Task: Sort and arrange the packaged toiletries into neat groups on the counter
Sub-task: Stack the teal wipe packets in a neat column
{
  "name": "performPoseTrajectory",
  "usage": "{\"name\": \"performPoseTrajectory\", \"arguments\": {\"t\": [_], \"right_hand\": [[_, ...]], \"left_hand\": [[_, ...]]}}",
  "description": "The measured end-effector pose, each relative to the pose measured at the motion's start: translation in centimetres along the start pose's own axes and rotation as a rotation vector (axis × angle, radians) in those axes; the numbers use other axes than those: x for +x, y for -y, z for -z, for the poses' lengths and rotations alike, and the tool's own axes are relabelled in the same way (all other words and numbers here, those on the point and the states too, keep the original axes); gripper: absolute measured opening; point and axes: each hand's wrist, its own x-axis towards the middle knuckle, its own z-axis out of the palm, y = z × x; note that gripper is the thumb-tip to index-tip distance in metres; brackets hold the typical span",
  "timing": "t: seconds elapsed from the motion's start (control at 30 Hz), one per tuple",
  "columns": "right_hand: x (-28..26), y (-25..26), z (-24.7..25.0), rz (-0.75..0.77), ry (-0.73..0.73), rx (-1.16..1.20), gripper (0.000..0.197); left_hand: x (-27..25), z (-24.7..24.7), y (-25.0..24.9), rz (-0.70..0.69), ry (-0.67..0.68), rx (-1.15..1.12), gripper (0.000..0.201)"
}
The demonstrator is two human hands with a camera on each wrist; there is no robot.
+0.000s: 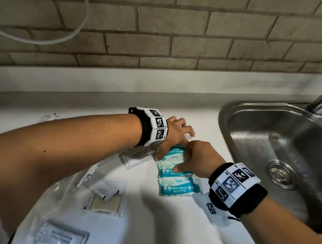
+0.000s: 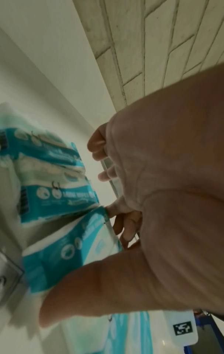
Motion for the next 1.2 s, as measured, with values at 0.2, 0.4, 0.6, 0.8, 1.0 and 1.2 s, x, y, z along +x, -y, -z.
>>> {"name": "performPoseTrajectory", "arguments": {"t": [0.2, 0.4, 0.6, 0.8, 1.0, 1.2], "right_hand": [[-0.5, -0.7, 0.8, 0.003, -0.061, 0.059, 0.045], [-0.1, -1.4, 0.8, -0.085, -0.046, 0.063, 0.053], [-0.5, -0.4, 0.4, -0.040, 0.047, -0.018, 0.043], [-0.8, 0.4, 0.2, -0.028, 0.099, -0.100, 0.035], [-0.8, -0.1, 0.4, -0.078, 0.011, -0.077, 0.041], [-0.4, 0.2, 0.9, 0.003, -0.108, -0.005, 0.066]], "left_hand": [[-0.8, -0.4, 0.2, -0.014, -0.180, -0.051, 0.096], [-3.2, 0.1, 1.4, 0.089, -0.308, -0.336, 0.079], [-6.0, 1.3, 3.2, 0.148, -0.442, -0.724, 0.092], [-5.4, -1.2, 1.8, 0.334, -0.478, -1.101, 0.072], [-3.4, -3.7, -1.7, 0.520, -0.345, -1.494, 0.034], [-3.3, -4.6, -2.8, 0.583, -0.361, -1.403, 0.030]]}}
